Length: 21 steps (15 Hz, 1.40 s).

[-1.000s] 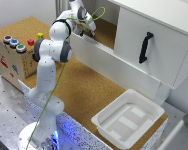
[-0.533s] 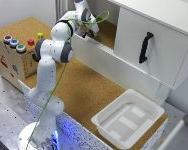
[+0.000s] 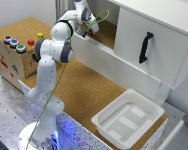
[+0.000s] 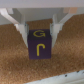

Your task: Lift the purple block

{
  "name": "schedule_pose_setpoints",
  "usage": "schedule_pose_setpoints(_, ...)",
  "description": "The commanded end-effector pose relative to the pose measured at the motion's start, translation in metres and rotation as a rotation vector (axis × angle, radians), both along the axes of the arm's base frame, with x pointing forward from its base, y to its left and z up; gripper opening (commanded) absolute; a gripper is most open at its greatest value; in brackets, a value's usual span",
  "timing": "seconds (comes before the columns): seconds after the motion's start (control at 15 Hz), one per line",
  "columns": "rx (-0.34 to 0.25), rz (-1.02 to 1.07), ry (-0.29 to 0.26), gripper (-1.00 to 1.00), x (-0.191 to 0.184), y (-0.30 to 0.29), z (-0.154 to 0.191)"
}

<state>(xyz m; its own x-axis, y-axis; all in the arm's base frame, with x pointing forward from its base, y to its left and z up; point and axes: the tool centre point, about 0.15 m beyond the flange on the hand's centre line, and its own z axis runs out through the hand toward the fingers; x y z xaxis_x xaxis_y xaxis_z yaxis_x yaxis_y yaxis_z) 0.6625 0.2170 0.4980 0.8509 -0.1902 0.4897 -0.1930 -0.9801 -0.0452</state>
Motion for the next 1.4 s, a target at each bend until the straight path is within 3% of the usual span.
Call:
schedule_pose_setpoints(0.0,0.002,0.126,0.005,-1.0,-0.064,-0.015,0.024)
schedule_pose_setpoints(0.2,0.006,0.189,0.051,-1.0,-0.098,-0.032,0.008)
schedule_pose_setpoints(0.4,-0.006,0.193,0.058,-1.0,-0.124,-0.053,0.006)
schedule_pose_setpoints(0.67,0.052,0.098,0.08,-1.0,-0.156,-0.083,0.011)
schedule_pose_setpoints(0.87,0.114,0.004,0.16,-1.0,-0.175,-0.119,0.01)
schedule_pose_setpoints(1.13,0.024,-0.041,0.209,-1.0,-0.197,-0.147,0.01)
schedule_pose_setpoints(1.33,0.017,-0.105,0.265,-1.0,-0.207,-0.183,-0.012)
